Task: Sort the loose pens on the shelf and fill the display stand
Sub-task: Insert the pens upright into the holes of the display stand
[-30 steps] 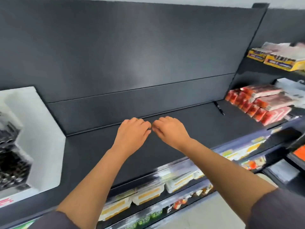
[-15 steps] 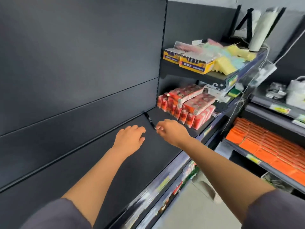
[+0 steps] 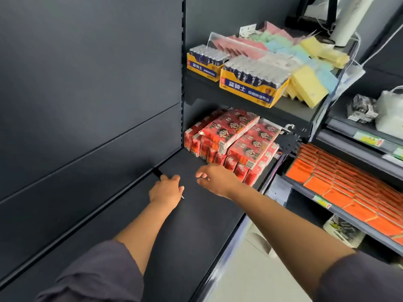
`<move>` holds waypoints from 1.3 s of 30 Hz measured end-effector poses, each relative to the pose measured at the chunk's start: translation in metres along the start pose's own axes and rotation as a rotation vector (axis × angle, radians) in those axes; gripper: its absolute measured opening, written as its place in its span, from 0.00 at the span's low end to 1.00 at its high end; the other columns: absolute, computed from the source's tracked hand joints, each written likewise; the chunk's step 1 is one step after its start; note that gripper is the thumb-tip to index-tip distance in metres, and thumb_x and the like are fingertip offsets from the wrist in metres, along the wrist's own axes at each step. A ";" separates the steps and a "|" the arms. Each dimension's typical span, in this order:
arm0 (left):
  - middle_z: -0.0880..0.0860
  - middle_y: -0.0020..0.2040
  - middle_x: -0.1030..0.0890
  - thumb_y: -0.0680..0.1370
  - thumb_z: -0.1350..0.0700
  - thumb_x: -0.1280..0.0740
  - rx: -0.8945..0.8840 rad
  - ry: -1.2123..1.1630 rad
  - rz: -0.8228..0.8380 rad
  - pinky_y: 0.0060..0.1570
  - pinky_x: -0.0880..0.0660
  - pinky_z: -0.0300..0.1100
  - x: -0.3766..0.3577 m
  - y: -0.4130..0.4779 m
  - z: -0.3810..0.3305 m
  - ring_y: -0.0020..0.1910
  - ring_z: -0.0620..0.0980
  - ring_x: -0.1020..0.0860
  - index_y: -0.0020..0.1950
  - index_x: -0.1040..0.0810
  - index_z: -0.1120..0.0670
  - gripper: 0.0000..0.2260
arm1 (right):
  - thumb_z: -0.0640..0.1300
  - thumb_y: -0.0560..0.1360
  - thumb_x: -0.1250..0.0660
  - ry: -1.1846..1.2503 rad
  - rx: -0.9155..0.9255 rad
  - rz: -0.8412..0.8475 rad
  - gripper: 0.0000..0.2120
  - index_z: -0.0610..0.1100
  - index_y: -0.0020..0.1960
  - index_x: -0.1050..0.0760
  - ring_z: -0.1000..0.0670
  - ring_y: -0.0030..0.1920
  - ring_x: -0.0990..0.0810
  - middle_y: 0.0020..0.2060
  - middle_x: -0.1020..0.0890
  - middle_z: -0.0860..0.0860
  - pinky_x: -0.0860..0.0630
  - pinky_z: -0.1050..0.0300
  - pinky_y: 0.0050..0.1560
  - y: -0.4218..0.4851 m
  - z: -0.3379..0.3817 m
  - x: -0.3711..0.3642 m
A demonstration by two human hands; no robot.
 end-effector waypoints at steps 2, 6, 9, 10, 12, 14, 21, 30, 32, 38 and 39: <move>0.57 0.57 0.30 0.80 0.54 0.42 0.005 -0.006 -0.021 0.41 0.28 0.46 0.002 0.002 0.000 0.51 0.57 0.24 0.61 0.32 0.55 0.11 | 0.46 0.79 0.40 0.021 0.002 0.025 0.13 0.44 0.60 0.25 0.46 0.57 0.24 0.57 0.22 0.46 0.25 0.47 0.56 0.005 0.002 -0.005; 0.57 0.51 0.25 0.76 0.62 0.40 0.070 -0.241 -0.037 0.38 0.29 0.44 0.001 0.000 0.011 0.46 0.59 0.22 0.59 0.34 0.55 0.13 | 0.45 0.78 0.39 0.111 -0.016 0.072 0.13 0.43 0.59 0.24 0.46 0.56 0.22 0.56 0.20 0.46 0.25 0.48 0.58 0.006 0.006 -0.013; 0.56 0.43 0.25 0.73 0.67 0.39 0.054 -0.694 -0.032 0.38 0.27 0.46 -0.001 -0.009 0.017 0.36 0.54 0.24 0.54 0.36 0.53 0.14 | 0.46 0.79 0.39 0.182 -0.058 0.067 0.15 0.42 0.63 0.26 0.45 0.58 0.23 0.57 0.21 0.44 0.26 0.50 0.59 0.003 0.007 -0.015; 0.55 0.42 0.25 0.73 0.69 0.39 0.030 -0.810 -0.030 0.39 0.25 0.47 0.000 -0.015 0.017 0.35 0.53 0.24 0.55 0.36 0.53 0.16 | 0.46 0.79 0.39 0.205 -0.089 0.046 0.17 0.42 0.65 0.28 0.44 0.58 0.23 0.58 0.21 0.44 0.27 0.51 0.59 0.002 0.006 -0.014; 0.54 0.42 0.27 0.73 0.71 0.37 -0.038 -0.969 -0.038 0.42 0.22 0.46 0.009 -0.032 0.016 0.35 0.50 0.24 0.58 0.34 0.54 0.18 | 0.47 0.79 0.39 0.261 -0.152 -0.013 0.19 0.41 0.68 0.31 0.43 0.56 0.22 0.58 0.22 0.42 0.26 0.51 0.57 -0.005 0.006 -0.010; 0.52 0.41 0.28 0.73 0.71 0.35 -0.118 -1.005 -0.050 0.41 0.21 0.43 0.018 -0.051 0.012 0.35 0.48 0.25 0.61 0.29 0.57 0.18 | 0.47 0.79 0.39 0.363 -0.176 -0.082 0.18 0.40 0.66 0.31 0.43 0.51 0.20 0.53 0.20 0.40 0.25 0.51 0.51 -0.015 0.012 -0.006; 0.50 0.41 0.25 0.78 0.63 0.37 -0.192 -1.056 -0.188 0.37 0.24 0.43 0.044 -0.153 0.012 0.34 0.48 0.24 0.52 0.23 0.56 0.05 | 0.43 0.79 0.38 0.847 -0.038 -0.199 0.09 0.44 0.40 0.31 0.54 0.33 0.20 0.35 0.20 0.48 0.26 0.62 0.33 -0.090 0.068 0.005; 0.50 0.34 0.20 0.78 0.61 0.36 -0.056 -1.019 -0.304 0.34 0.26 0.39 0.034 -0.300 0.067 0.28 0.45 0.23 0.46 0.23 0.57 0.03 | 0.41 0.78 0.38 0.884 0.085 -0.098 0.10 0.45 0.37 0.28 0.53 0.35 0.22 0.33 0.21 0.49 0.25 0.62 0.35 -0.201 0.158 -0.046; 0.51 0.35 0.20 0.76 0.61 0.34 -0.026 -1.013 -0.360 0.38 0.25 0.42 0.039 -0.327 0.088 0.30 0.48 0.23 0.45 0.23 0.56 0.01 | 0.42 0.78 0.37 0.899 0.114 -0.118 0.10 0.44 0.38 0.27 0.53 0.34 0.22 0.33 0.22 0.50 0.25 0.62 0.34 -0.219 0.186 -0.048; 0.45 0.38 0.21 0.75 0.56 0.31 -0.020 -0.859 -0.502 0.37 0.29 0.31 0.056 -0.408 0.162 0.37 0.41 0.24 0.42 0.26 0.47 0.05 | 0.44 0.78 0.37 0.916 0.187 -0.133 0.13 0.34 0.48 0.21 0.53 0.33 0.22 0.35 0.22 0.45 0.23 0.61 0.35 -0.263 0.286 -0.069; 0.43 0.38 0.21 0.76 0.56 0.33 -0.027 -0.851 -0.531 0.35 0.29 0.28 0.058 -0.428 0.181 0.37 0.38 0.24 0.42 0.26 0.45 0.06 | 0.44 0.78 0.37 0.909 0.207 -0.120 0.12 0.34 0.47 0.21 0.53 0.34 0.21 0.35 0.22 0.45 0.22 0.60 0.36 -0.271 0.310 -0.079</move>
Point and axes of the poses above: each hand's wrist, its own y-axis towards the middle knuckle, its own x-axis out of the back of the hand, z = x × y, the point moved 9 cm from there along y, towards the middle knuckle
